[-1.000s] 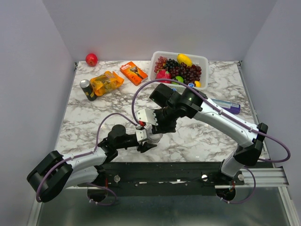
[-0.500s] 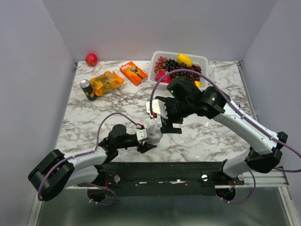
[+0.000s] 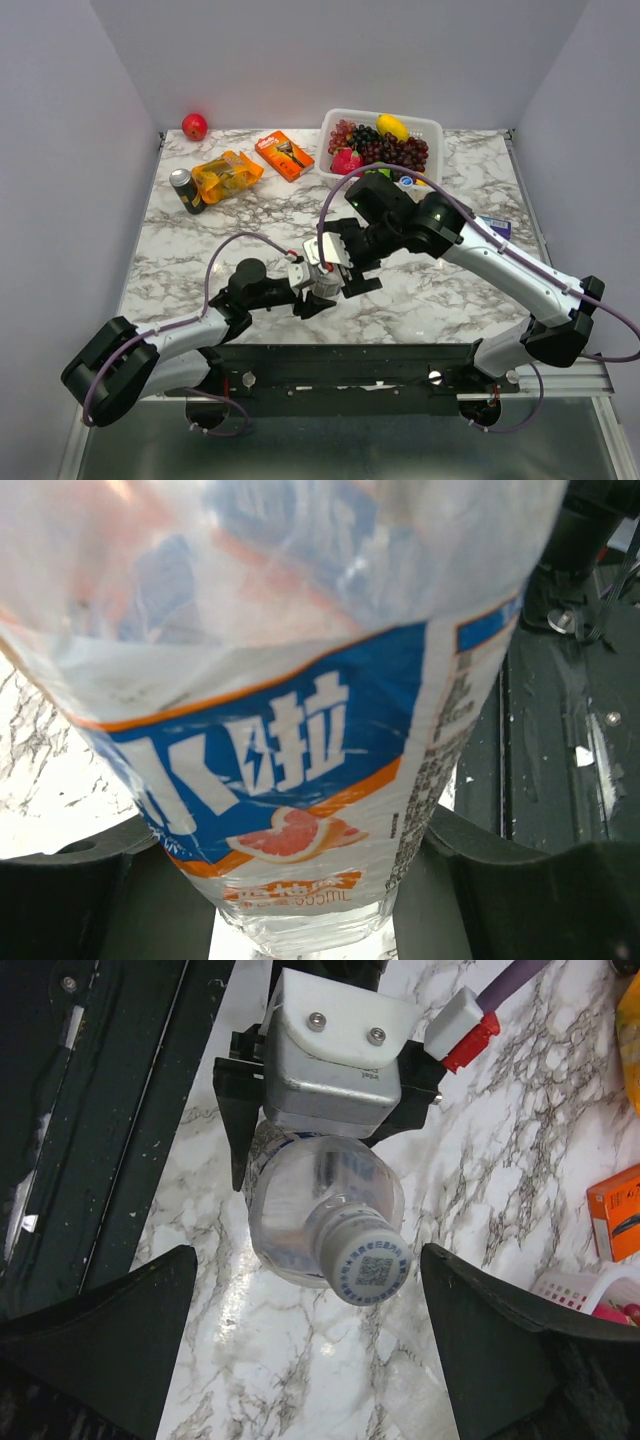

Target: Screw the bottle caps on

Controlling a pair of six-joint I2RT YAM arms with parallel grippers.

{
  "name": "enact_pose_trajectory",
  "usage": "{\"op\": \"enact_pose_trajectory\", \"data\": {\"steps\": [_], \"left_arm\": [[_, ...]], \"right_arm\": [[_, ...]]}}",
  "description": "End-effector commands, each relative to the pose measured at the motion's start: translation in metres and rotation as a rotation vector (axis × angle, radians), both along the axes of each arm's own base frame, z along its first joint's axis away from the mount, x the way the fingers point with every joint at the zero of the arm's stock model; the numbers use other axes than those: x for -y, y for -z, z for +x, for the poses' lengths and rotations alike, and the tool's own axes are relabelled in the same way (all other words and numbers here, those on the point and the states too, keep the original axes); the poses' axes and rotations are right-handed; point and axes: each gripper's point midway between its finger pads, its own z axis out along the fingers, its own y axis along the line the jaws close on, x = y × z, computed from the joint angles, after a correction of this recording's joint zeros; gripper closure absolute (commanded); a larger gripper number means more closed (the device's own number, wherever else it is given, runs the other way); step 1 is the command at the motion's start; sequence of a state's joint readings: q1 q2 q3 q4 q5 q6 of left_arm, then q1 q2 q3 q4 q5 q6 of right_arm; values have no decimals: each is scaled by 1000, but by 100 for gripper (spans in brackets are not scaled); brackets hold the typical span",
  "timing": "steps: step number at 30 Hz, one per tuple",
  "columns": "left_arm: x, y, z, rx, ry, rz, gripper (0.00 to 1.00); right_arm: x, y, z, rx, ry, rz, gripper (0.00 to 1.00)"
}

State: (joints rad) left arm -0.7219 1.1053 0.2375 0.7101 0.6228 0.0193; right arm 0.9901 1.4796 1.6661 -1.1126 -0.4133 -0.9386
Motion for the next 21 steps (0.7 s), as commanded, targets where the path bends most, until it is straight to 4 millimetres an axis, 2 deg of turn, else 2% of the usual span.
{"op": "enact_pose_trajectory", "data": {"steps": [1,17,21], "left_arm": [[5,-23,7,-13,0,-70,100],[-8,-25,28,-28,-84,-87,100],[-10,-23,29,-33,-95,-84,100]], "right_arm": [[-6,3,-2,31,-52,15,0],[23,27,4,49,38,-116,0],[34,20,-1,41,55,-135,2]]}}
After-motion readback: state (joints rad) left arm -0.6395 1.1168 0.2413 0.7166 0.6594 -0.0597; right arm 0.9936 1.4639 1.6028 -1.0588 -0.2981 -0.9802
